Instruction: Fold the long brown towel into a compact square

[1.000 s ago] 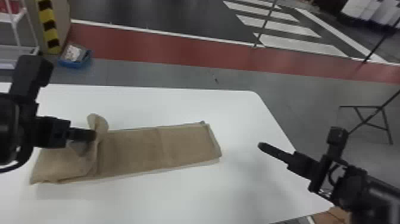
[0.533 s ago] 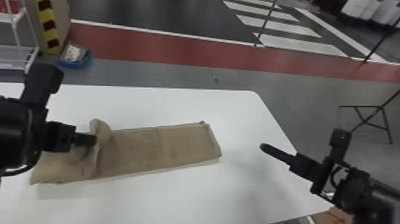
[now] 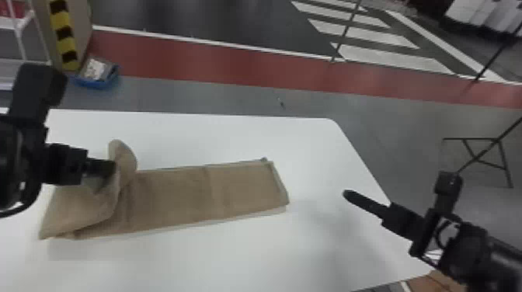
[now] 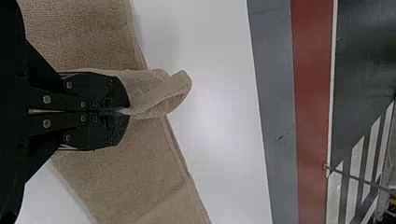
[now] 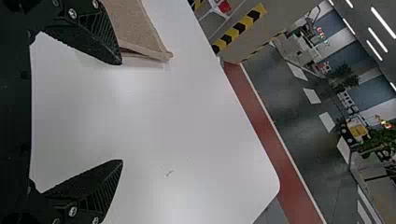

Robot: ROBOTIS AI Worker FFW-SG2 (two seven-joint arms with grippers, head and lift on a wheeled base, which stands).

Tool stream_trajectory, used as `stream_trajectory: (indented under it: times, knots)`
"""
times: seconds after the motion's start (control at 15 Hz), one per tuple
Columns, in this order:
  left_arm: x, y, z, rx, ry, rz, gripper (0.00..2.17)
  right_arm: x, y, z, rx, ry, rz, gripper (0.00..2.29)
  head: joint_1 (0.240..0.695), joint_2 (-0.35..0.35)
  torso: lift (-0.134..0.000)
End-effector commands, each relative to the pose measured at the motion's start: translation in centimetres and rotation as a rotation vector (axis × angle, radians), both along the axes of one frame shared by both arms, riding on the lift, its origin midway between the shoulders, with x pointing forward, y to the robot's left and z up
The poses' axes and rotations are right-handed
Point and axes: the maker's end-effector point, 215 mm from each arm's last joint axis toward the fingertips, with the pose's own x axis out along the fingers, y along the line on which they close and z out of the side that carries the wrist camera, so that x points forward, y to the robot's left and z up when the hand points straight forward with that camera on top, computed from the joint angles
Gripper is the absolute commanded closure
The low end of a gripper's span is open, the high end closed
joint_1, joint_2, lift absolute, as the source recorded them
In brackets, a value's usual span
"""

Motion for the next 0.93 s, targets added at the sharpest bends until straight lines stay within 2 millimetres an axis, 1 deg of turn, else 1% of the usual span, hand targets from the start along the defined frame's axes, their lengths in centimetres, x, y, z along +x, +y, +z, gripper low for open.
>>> stream_trajectory:
  times: [0.0,0.13,0.4,0.6,0.73,0.8,0.87]
  knots:
    - [0.5,0.7,0.6,-0.003,-0.014,0.026,2.14,-0.2,0.0,-0.1,0.001,0.0,0.001,0.15,0.695,-0.35,-0.124]
    - [0.6,1.6,0.8,0.027,-0.03,0.057,2.14,-0.2,0.0,-0.1,0.002,-0.001,0.002,0.15,0.695,-0.345,-0.124]
    - [-1.3,1.3,-1.6,0.139,-0.032,0.083,2.14,-0.4,0.0,-0.2,0.0,0.001,0.004,0.15,0.695,-0.325,-0.124]
    - [-1.7,1.8,-1.8,0.204,-0.052,0.116,2.14,-0.3,0.2,-0.3,0.0,0.003,0.007,0.15,0.695,-0.334,-0.124]
    - [-2.0,2.0,-2.1,0.217,-0.051,0.131,2.14,-0.3,0.3,-0.2,0.0,0.004,0.008,0.15,0.695,-0.331,-0.124]
    - [-2.3,1.5,-2.2,0.204,-0.049,0.119,2.15,-0.3,0.2,-0.3,-0.002,0.006,0.007,0.15,0.695,-0.329,-0.124]
    - [-2.8,0.6,-2.6,0.187,-0.039,0.096,2.13,-0.2,0.2,-0.3,-0.003,0.005,0.008,0.15,0.695,-0.331,-0.124]
